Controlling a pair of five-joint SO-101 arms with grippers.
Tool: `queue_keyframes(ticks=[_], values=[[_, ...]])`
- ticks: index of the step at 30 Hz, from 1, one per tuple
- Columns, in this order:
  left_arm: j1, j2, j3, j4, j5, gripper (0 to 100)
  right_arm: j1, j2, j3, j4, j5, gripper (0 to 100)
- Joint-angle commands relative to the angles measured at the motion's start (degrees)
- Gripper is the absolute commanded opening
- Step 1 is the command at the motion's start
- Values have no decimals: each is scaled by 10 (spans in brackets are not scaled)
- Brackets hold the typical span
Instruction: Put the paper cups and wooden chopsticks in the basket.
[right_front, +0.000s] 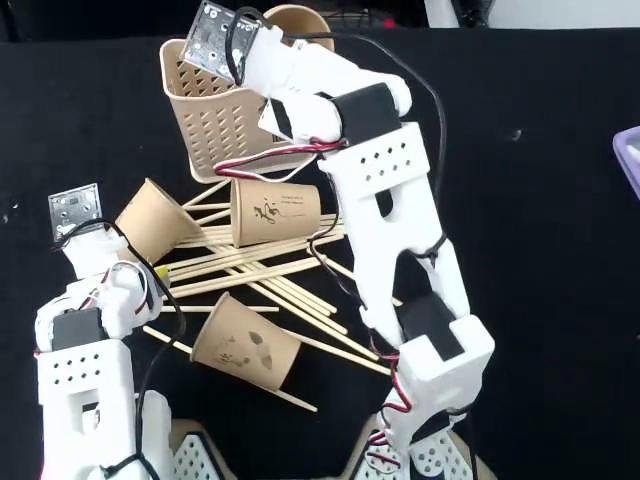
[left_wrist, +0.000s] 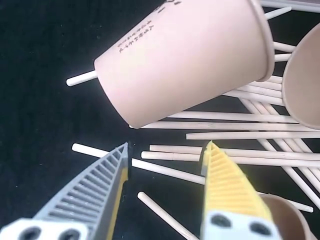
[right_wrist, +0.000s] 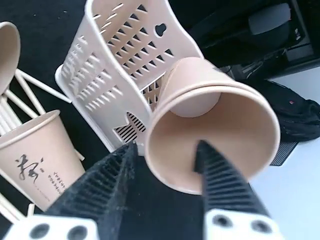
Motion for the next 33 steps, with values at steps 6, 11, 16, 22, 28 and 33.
queue_keyframes(ticks=[6, 11, 16, 22, 28, 33], values=[[5, -5, -6, -8, -2, 241, 7, -6, -24, -101, -93, 205], [5, -5, -6, -8, -2, 241, 18, -5, -19, -162, -137, 205], [4, -6, -6, -8, -2, 241, 15, 0, -18, -182, -149, 205], [3, -8, -6, -6, -2, 241, 17, -2, -33, -151, -149, 205], [3, -9, -6, -6, -2, 241, 18, -82, -97, -15, -149, 205], [3, -9, -6, -7, -2, 241, 82, -144, -117, 32, -149, 205]])
